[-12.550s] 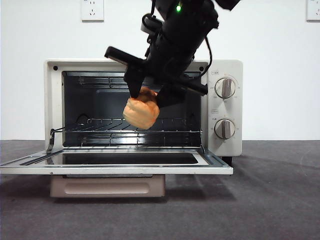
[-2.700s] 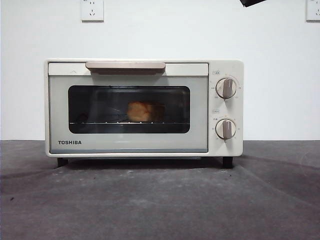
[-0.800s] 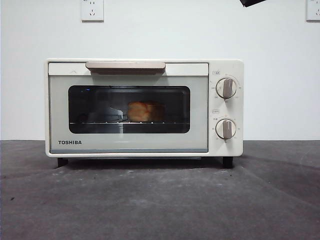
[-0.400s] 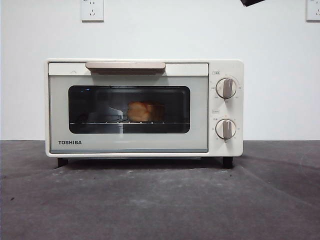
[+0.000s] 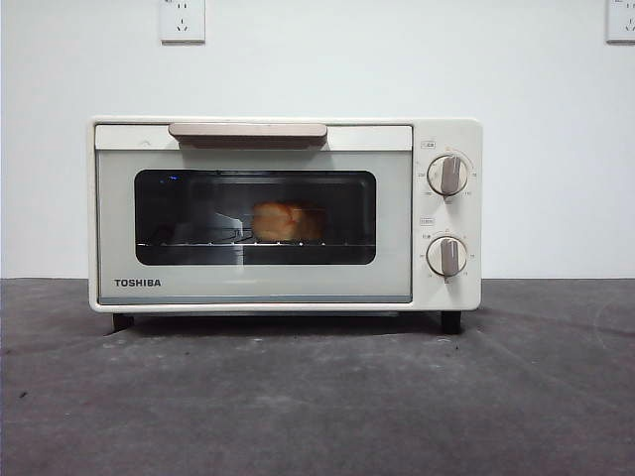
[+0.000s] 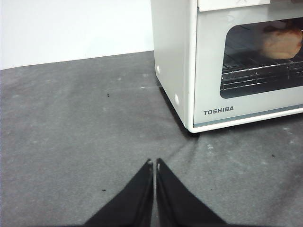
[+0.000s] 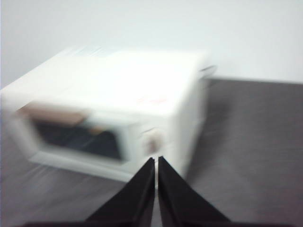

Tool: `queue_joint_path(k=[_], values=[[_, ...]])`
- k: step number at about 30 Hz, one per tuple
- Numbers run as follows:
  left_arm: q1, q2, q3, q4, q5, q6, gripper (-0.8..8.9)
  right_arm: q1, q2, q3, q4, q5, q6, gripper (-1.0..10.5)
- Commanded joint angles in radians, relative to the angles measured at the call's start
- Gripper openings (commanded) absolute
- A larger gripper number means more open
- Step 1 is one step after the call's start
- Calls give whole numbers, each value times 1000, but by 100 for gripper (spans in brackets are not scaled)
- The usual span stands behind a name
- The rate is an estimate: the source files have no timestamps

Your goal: The left arm flap open the oven, the right arm pick bread and place it into oven, the left arm flap close the oven

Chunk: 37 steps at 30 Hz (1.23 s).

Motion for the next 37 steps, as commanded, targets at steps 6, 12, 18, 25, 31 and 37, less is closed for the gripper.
queue_joint_path(k=[6, 12, 18, 25, 31, 37], values=[[3, -2, -20, -7, -2, 5, 16, -327, -168, -210, 195, -83, -107, 6], [3, -2, -20, -7, -2, 5, 16, -447, -312, -456, 448, -89, -105, 6], [3, -2, -20, -7, -2, 5, 16, -470, -402, -621, 544, -73, -105, 5], [3, -2, -20, -6, -2, 5, 16, -470, -455, -735, 544, -74, -99, 6], [3, -2, -20, -7, -2, 5, 16, -470, -473, -747, 491, -73, -90, 5], [3, -2, -20, -7, -2, 5, 16, -470, -483, -747, 368, -74, -89, 6]])
